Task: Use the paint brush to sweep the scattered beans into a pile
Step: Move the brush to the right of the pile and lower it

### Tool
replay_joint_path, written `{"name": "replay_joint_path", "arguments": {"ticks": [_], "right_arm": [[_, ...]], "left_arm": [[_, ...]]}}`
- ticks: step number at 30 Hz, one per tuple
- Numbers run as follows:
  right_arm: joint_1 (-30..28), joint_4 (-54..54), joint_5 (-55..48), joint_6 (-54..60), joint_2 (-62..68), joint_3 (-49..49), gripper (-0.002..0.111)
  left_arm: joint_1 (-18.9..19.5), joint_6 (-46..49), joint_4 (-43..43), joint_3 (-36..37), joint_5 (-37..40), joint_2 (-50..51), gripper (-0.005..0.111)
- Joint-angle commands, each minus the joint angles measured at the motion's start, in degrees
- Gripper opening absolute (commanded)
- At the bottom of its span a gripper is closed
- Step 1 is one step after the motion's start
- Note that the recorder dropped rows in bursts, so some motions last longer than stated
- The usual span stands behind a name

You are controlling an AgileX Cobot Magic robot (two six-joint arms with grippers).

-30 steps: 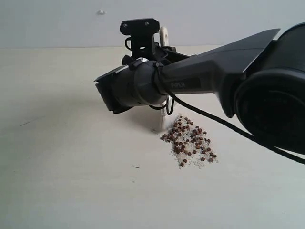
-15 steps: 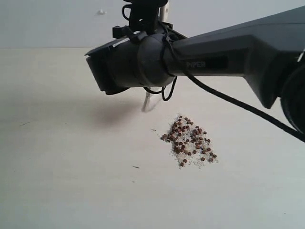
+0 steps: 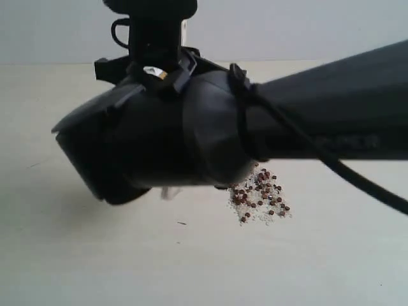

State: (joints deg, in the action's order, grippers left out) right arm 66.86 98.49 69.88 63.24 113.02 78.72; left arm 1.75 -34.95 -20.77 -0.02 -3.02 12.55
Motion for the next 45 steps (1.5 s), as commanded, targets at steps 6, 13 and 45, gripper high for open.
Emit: {"name": "replay_joint_path", "arguments": {"ticks": [6, 13, 45], "right_arm": [[7.83, 1.46, 0.08, 17.60, -7.97, -7.84, 0.000], [9.06, 1.46, 0.08, 17.60, -8.84, -7.84, 0.000], [9.06, 1.46, 0.08, 16.03, -8.84, -7.93, 0.000]], "left_arm": [[0.24, 0.39, 0.43, 0.02, -0.21, -0.26, 0.000], [0.24, 0.39, 0.43, 0.02, -0.21, -0.26, 0.000], [0.24, 0.29, 0.43, 0.02, -0.21, -0.26, 0.000]]}}
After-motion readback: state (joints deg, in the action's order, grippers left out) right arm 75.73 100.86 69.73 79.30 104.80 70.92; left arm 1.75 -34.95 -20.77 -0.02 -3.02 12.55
